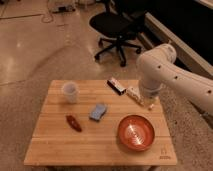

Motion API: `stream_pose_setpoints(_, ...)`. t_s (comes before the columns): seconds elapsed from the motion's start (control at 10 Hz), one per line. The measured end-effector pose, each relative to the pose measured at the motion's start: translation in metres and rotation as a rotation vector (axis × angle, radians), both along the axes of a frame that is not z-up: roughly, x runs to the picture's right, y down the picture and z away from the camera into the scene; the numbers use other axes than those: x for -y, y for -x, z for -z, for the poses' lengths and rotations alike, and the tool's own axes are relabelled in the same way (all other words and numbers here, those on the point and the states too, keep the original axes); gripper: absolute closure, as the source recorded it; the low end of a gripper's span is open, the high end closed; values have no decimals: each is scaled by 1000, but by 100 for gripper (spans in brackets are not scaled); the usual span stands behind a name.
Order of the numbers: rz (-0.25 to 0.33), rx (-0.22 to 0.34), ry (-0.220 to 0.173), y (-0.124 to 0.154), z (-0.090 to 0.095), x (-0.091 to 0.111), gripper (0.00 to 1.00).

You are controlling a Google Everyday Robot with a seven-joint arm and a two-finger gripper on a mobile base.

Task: Place the white sponge in the ceramic bowl

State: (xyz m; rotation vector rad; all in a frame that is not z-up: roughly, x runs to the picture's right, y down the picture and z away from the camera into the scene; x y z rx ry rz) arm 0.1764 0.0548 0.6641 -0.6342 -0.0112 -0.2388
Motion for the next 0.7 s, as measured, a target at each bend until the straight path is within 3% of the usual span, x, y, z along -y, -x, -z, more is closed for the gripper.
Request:
stream_pose_setpoints(0.4, 17, 11, 2, -8, -2, 0, 62)
stream_pose_setpoints(0.7, 28, 19, 1, 40, -9, 8, 62)
